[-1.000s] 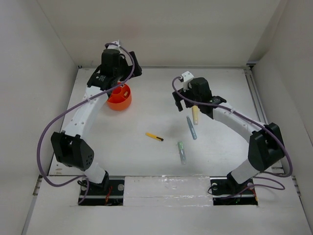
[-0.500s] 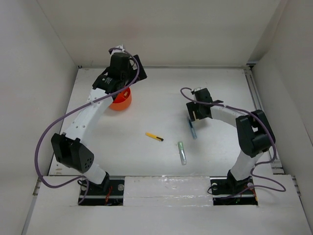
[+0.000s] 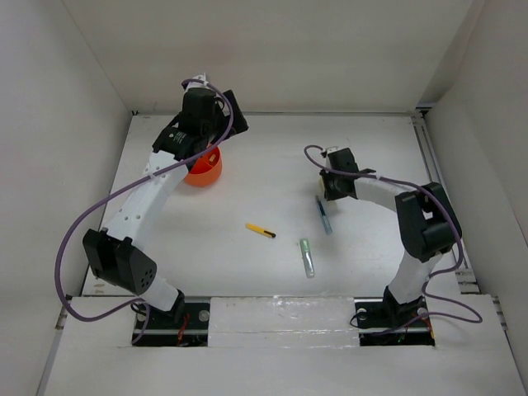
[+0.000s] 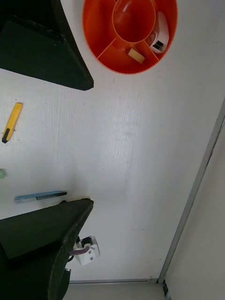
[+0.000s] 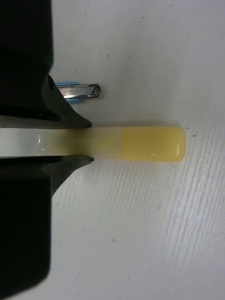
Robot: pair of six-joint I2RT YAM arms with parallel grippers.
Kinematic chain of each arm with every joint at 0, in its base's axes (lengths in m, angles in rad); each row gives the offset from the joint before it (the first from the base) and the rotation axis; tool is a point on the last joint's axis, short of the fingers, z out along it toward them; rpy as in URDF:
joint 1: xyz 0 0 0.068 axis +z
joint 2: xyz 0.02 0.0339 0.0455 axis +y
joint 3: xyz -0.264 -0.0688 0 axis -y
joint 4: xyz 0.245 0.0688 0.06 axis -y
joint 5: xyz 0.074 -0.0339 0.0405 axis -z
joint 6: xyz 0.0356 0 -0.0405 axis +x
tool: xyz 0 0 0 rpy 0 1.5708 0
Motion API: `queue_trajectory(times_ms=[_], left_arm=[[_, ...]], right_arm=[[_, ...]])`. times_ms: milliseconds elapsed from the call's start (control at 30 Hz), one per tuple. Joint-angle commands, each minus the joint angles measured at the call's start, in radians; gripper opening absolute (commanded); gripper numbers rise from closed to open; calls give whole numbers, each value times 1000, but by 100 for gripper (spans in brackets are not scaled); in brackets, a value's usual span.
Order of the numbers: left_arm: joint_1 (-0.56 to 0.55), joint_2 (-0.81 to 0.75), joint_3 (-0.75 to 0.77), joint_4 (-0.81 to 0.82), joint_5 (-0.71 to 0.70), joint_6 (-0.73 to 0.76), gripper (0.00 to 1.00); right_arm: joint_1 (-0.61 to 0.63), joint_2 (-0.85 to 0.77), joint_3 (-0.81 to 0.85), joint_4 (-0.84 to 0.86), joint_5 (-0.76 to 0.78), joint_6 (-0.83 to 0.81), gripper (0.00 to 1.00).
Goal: Sort the stationery into containers
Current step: Grab a piece of stationery with the right arm, then pass the stationery from the right arm to the left
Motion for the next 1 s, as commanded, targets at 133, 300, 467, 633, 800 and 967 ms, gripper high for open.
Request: queue_trajectory(times_ms=[133, 300, 467, 633, 800, 967], left_arm=[[2, -31, -59, 157, 300, 0, 100], [2, -30, -146, 286, 522, -33, 100], [2, -30, -180, 366, 607, -46, 100], [2, -21, -203, 411, 665, -66, 100], [2, -12, -203, 424, 666, -75, 100], [2, -3, -212, 436, 676, -75, 94]], right_arm=[[-10, -135, -24, 32, 11, 23, 0], [72, -236, 51, 69, -35, 2, 0], [192, -302, 99, 137, -101, -9, 0], [238, -335, 122, 216, -181, 0, 0], [274, -370, 154, 250, -200, 0, 0], [283, -381, 163, 304, -222, 9, 0]])
